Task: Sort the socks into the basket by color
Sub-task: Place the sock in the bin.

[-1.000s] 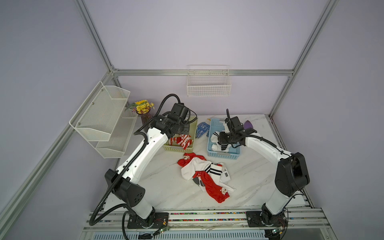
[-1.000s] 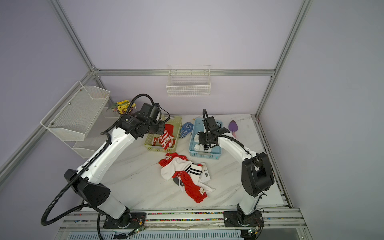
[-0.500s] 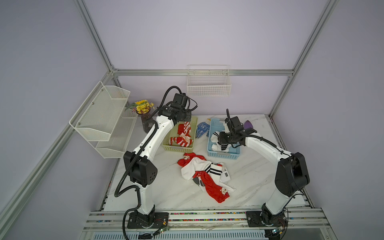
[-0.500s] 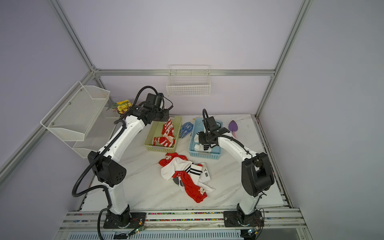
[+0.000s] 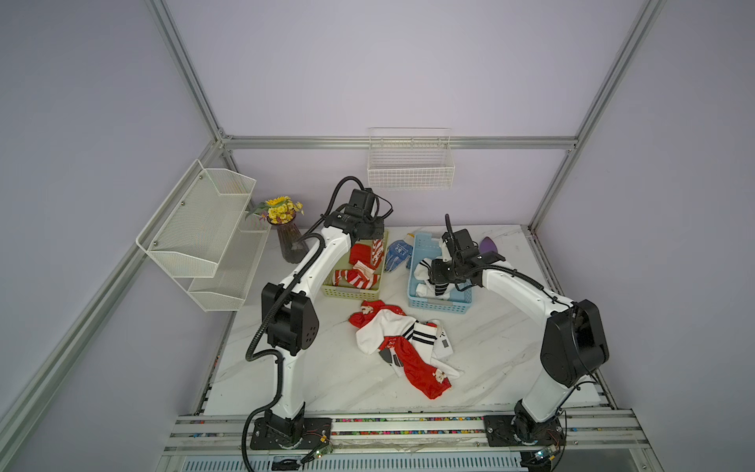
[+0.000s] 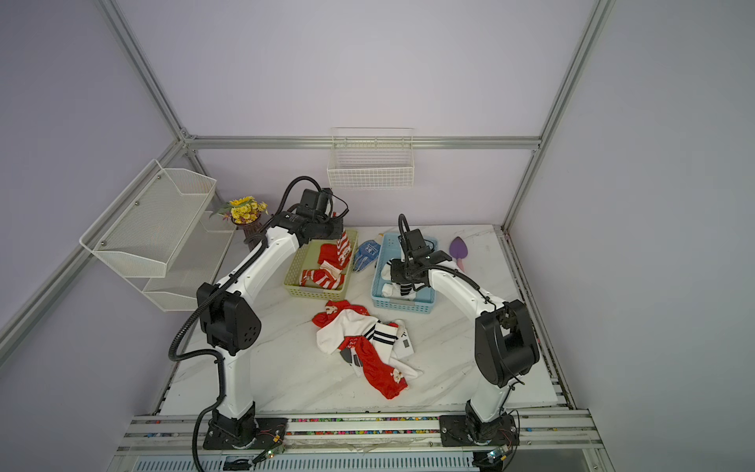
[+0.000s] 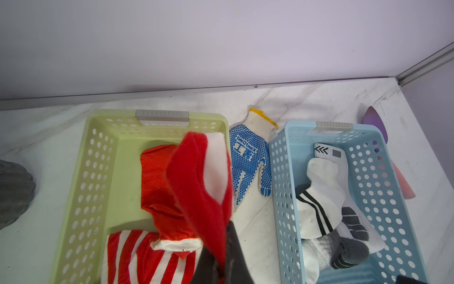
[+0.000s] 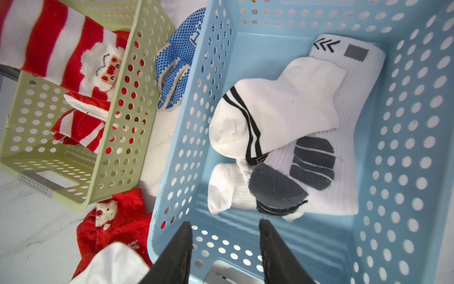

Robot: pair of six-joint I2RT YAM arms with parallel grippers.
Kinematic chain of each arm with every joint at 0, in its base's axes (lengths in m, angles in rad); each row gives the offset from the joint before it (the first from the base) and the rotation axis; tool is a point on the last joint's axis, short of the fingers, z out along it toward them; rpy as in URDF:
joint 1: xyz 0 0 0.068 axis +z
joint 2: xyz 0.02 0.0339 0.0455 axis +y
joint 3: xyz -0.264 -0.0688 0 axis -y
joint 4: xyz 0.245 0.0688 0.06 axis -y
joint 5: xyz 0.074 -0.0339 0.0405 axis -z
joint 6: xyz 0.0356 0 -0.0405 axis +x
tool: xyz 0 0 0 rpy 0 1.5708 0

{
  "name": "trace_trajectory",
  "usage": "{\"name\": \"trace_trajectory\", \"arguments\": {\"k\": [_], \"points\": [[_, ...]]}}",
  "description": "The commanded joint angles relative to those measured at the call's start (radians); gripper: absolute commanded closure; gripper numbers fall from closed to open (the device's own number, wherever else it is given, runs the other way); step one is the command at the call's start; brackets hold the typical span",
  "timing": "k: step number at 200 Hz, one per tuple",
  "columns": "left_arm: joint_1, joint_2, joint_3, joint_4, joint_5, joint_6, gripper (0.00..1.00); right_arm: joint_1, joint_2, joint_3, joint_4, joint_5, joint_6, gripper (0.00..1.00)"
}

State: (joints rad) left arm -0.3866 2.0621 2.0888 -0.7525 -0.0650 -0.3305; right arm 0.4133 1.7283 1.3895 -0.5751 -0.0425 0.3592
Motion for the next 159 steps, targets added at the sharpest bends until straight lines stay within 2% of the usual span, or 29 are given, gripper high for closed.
{"name": "trace_trajectory", "arguments": {"k": [1, 159], "points": [[0.012, -0.019, -0.025, 0.077, 0.007, -0.009, 1.0, 0.007, 0.011, 0.007, 0.012, 0.008, 0.008, 0.53], [0.1, 0.072, -0.137, 0.099, 0.016, 0.086, 1.0, 0.012, 0.03, 0.009, 0.007, 0.012, 0.01, 0.53]]}}
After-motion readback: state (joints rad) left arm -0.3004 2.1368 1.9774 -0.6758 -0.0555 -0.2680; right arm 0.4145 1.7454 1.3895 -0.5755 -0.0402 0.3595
